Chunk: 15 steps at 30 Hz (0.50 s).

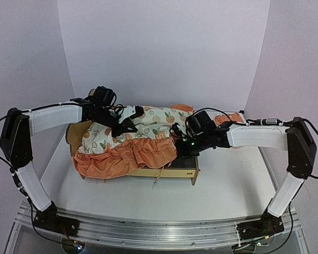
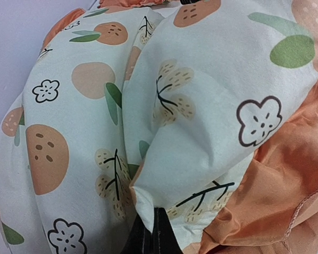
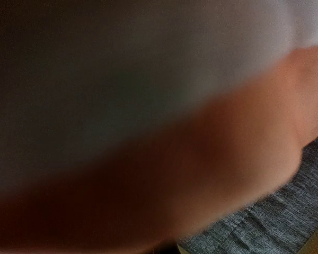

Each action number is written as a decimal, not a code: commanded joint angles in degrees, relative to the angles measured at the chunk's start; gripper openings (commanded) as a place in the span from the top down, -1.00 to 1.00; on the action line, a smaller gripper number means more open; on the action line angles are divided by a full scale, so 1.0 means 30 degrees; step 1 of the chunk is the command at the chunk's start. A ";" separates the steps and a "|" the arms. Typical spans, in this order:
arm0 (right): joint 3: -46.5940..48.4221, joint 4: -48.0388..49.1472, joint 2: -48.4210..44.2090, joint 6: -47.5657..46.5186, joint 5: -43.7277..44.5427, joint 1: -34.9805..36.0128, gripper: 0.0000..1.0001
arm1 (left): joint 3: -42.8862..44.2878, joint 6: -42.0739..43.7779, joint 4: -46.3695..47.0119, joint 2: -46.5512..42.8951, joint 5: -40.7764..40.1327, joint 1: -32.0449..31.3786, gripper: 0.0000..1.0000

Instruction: Set up the pet bed

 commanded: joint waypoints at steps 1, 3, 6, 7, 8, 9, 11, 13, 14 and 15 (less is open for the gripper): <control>0.0362 -0.0546 0.0606 0.0045 0.1176 0.0405 1.00 | 0.0681 -0.0293 -0.0506 0.0222 -0.0126 0.0425 1.00; 0.0586 -0.0615 0.0688 -0.0213 0.1437 0.0602 1.00 | 0.0644 -0.0289 -0.0524 0.0203 -0.0129 0.0425 1.00; 0.1086 -0.0709 0.0868 -0.1060 0.1592 0.1031 1.00 | 0.0622 -0.0334 -0.0597 0.0190 -0.0156 0.0425 1.00; 0.1152 -0.0735 0.0934 -0.1161 0.1486 0.1097 1.00 | 0.0595 -0.0328 -0.0619 0.0174 -0.0175 0.0425 1.00; 0.1179 -0.0770 0.1007 -0.1176 0.1332 0.1140 1.00 | 0.0576 -0.0313 -0.0638 0.0164 -0.0189 0.0425 1.00; 0.1191 -0.0906 0.1042 -0.1108 0.1218 0.1149 1.00 | 0.0569 -0.0310 -0.0652 0.0163 -0.0171 0.0425 1.00; 0.1157 -0.1318 0.1085 -0.1000 0.1161 0.1185 1.00 | 0.0523 -0.0227 -0.0648 0.0137 -0.0175 0.0425 1.00; 0.1139 -0.2011 0.1057 -0.1020 0.1201 0.1277 1.00 | 0.0452 -0.0134 -0.0619 0.0136 -0.0169 0.0425 1.00; 0.1126 -0.2353 0.1025 -0.1053 0.1231 0.1312 1.00 | 0.0431 -0.0145 -0.0623 0.0150 -0.0082 0.0425 1.00; 0.1084 -0.2613 0.0991 -0.1118 0.1284 0.1362 1.00 | 0.0421 -0.0179 -0.0636 0.0203 0.0036 0.0407 1.00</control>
